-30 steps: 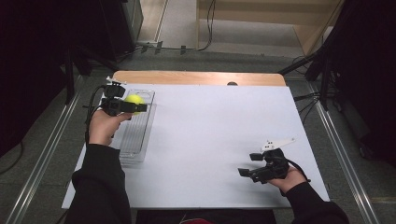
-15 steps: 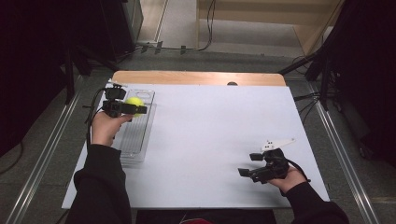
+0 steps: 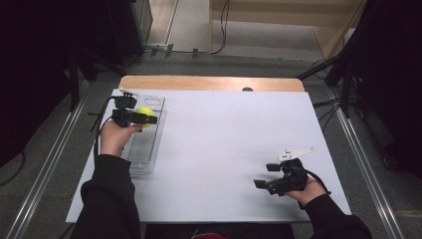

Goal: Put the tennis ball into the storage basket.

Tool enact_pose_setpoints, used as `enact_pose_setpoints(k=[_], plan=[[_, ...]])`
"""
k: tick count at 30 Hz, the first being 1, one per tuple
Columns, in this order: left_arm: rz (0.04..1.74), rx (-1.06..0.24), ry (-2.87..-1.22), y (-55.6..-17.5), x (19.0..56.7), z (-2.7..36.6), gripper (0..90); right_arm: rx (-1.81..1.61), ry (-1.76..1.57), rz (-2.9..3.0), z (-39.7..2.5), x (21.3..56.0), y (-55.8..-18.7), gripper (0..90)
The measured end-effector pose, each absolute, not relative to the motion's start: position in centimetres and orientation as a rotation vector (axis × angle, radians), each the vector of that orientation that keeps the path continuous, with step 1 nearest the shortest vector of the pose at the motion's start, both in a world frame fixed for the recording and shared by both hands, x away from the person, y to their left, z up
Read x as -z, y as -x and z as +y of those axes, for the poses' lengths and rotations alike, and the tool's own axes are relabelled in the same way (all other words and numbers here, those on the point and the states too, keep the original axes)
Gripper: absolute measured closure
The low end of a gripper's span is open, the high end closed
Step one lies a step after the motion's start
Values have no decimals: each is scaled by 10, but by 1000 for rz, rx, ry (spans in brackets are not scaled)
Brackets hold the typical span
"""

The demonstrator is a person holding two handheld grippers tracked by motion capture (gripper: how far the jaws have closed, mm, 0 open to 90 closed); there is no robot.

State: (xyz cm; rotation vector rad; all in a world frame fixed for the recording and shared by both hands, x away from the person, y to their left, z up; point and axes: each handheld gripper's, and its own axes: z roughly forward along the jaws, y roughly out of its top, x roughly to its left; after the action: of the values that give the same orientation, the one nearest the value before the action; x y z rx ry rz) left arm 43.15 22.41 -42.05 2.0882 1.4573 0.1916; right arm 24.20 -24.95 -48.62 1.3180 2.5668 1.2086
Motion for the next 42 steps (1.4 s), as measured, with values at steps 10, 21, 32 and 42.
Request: enact_pose_setpoints(k=[10, 21, 32, 42], plan=[[1485, -194, -2103, -433, 427, 223, 254, -1209, -1318, 2568, -249, 486, -242, 128], [1488, -203, -2123, -434, 432, 223, 252, -1208, -1318, 2569, -249, 486, -242, 128], [1484, -221, -2131, -435, 435, 222, 250, -1206, -1316, 2571, -249, 486, -242, 128], [1471, -220, -2086, -434, 429, 225, 228, -1208, -1316, 2571, -249, 486, -242, 128]])
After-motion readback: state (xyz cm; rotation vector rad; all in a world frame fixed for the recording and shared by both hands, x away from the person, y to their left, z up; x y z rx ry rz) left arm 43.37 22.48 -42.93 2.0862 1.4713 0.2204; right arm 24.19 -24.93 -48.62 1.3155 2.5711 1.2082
